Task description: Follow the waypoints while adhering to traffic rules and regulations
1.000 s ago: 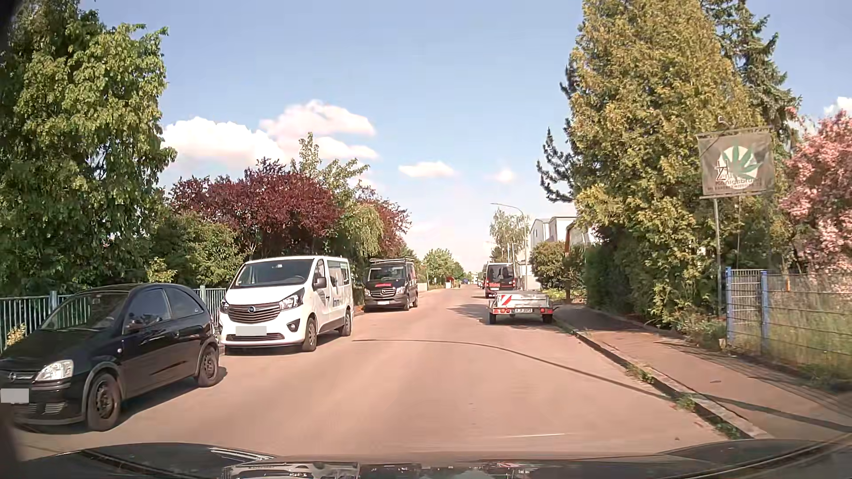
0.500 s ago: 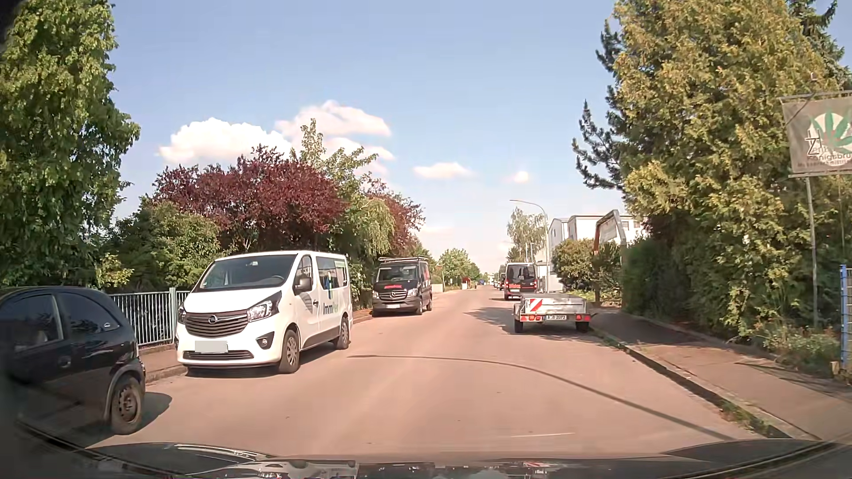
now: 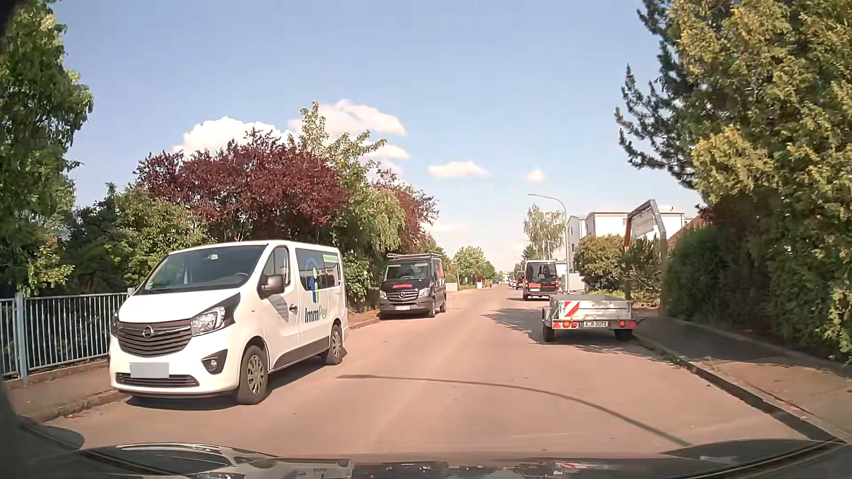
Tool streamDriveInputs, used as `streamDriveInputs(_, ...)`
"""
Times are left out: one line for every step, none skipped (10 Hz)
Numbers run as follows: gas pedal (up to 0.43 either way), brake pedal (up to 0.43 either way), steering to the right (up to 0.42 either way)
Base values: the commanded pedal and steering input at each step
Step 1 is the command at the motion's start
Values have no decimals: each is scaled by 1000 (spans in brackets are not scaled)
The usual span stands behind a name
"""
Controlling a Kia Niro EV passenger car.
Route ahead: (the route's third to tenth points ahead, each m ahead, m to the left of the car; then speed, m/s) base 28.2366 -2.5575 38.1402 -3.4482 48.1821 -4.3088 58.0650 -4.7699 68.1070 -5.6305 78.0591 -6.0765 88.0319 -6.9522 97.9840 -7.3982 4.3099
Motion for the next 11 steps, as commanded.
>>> streamDriveInputs(0,152,-35)
streamDriveInputs(0,152,-30)
streamDriveInputs(0,146,-23)
streamDriveInputs(0,140,-16)
streamDriveInputs(0,146,-12)
streamDriveInputs(0,146,-11)
streamDriveInputs(0,128,-11)
streamDriveInputs(0,104,-11)
streamDriveInputs(0,85,-7)
streamDriveInputs(0,85,-5)
streamDriveInputs(0,73,-2)
